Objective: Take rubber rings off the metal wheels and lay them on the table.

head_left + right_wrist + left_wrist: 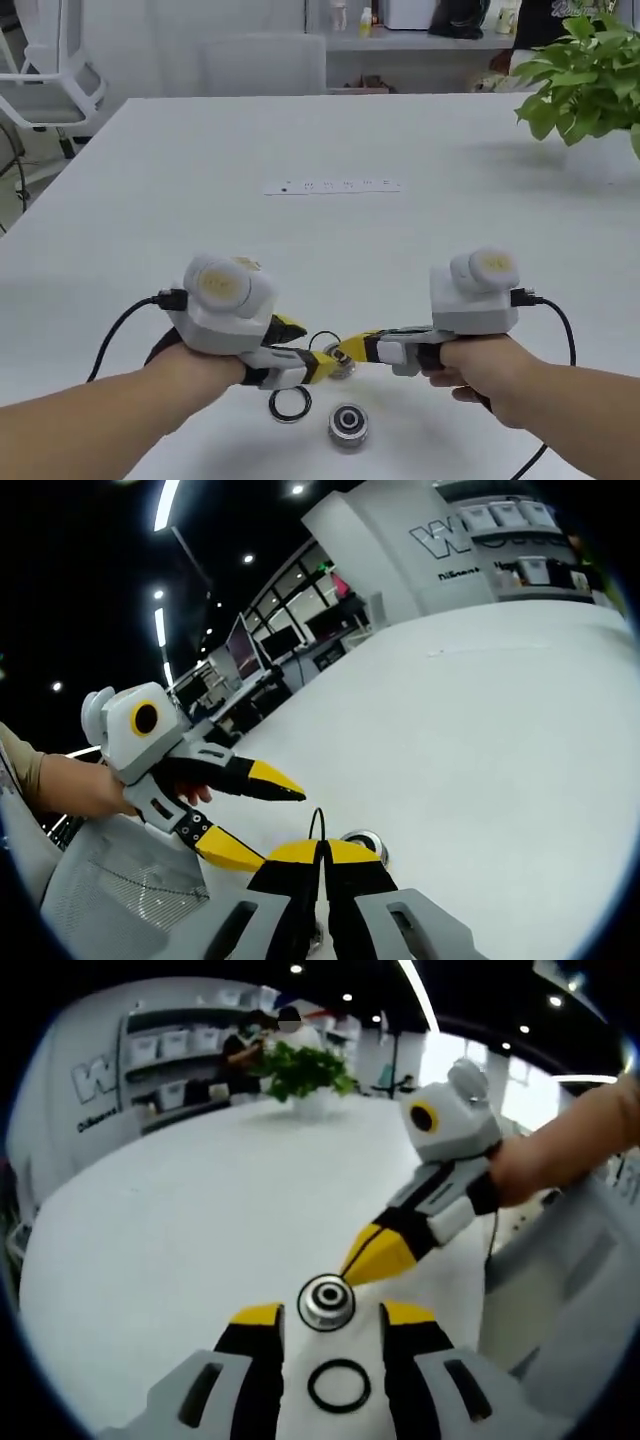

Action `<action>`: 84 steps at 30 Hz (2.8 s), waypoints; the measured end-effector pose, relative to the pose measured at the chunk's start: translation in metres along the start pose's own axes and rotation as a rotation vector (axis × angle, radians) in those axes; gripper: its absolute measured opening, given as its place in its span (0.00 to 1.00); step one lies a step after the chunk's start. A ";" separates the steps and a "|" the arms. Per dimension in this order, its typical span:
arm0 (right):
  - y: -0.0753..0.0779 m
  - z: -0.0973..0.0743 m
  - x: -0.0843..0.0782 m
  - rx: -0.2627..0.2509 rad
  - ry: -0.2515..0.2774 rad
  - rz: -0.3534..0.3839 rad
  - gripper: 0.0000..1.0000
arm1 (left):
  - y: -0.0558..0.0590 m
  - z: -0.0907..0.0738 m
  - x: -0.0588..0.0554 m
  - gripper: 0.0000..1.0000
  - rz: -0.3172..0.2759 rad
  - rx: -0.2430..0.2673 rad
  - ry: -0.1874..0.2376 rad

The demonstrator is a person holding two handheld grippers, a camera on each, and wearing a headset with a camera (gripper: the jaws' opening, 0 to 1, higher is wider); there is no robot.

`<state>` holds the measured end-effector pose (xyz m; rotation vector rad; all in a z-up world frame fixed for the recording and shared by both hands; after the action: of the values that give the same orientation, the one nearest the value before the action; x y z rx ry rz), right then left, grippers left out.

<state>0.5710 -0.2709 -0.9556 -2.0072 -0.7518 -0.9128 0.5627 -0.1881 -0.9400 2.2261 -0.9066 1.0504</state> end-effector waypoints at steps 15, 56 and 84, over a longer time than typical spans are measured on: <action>-0.022 -0.003 0.010 0.065 0.032 0.017 0.00 | 0.005 -0.055 0.010 0.62 0.004 -0.003 0.096; -0.048 0.025 -0.016 0.133 -0.126 -0.029 0.00 | 0.009 -0.123 -0.031 0.87 -0.065 0.043 0.116; -0.034 0.034 -0.032 0.048 -0.224 -0.112 0.11 | 0.009 -0.122 -0.034 0.86 -0.073 0.042 0.098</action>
<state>0.5389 -0.2311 -0.9821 -2.0629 -1.0088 -0.7321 0.4832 -0.0994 -0.8971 2.2034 -0.7627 1.1437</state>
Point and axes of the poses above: the centre of the closed fingertips' face, and the gripper's own axes: z roughly forward along the fingers, y roughly to its right, x roughly out of its top, the point moved 4 cm from there along -z, roughly backward along the fingers, and after that the axes turned 6 degrees about -z, right-handed, at the moved point
